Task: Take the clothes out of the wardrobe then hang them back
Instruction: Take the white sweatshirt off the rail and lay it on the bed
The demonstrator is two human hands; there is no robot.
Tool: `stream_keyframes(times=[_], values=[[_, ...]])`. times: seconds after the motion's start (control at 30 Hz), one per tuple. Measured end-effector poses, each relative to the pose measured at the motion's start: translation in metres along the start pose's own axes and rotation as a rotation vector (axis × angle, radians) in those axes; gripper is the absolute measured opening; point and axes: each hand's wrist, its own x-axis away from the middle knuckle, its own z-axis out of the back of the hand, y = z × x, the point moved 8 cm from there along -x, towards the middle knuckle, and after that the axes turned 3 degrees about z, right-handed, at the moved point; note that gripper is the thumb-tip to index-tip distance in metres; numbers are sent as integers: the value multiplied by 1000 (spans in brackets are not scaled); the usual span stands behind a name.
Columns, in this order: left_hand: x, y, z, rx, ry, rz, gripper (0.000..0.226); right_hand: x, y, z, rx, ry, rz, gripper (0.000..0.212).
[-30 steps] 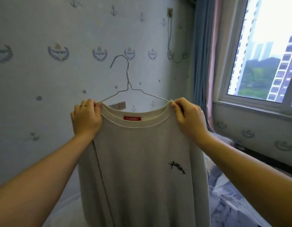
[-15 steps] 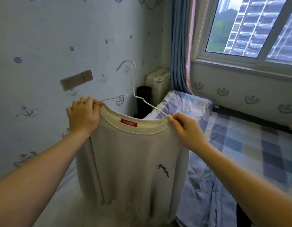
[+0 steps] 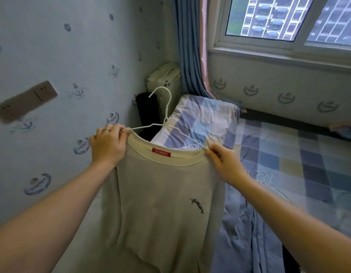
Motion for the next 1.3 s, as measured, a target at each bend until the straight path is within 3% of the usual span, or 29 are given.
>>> stream_keyframes(times=[0.43, 0.67, 0.87, 1.03, 1.13, 1.2, 1.3], values=[[-125, 33, -146, 79, -125, -112, 28, -113, 91, -7, 40, 157, -219, 14], [-151, 19, -279, 26, -379, -203, 31, -151, 170, -58, 273, 133, -406, 16], [-125, -5, -396, -79, -533, -287, 19, -146, 259, -125, 546, 92, -570, 13], [-109, -16, -486, -7, -691, -210, 24, -145, 332, -179, 420, 105, -709, 15], [-108, -18, -521, 68, -730, -112, 24, -157, 364, -199, 375, 99, -772, 22], [-107, -16, -535, 155, -753, -46, 26, -166, 377, -212, 297, 53, -818, 40], [-96, -11, -547, 252, -877, 2, 52, -170, 372, -230, 174, -30, -884, 70]])
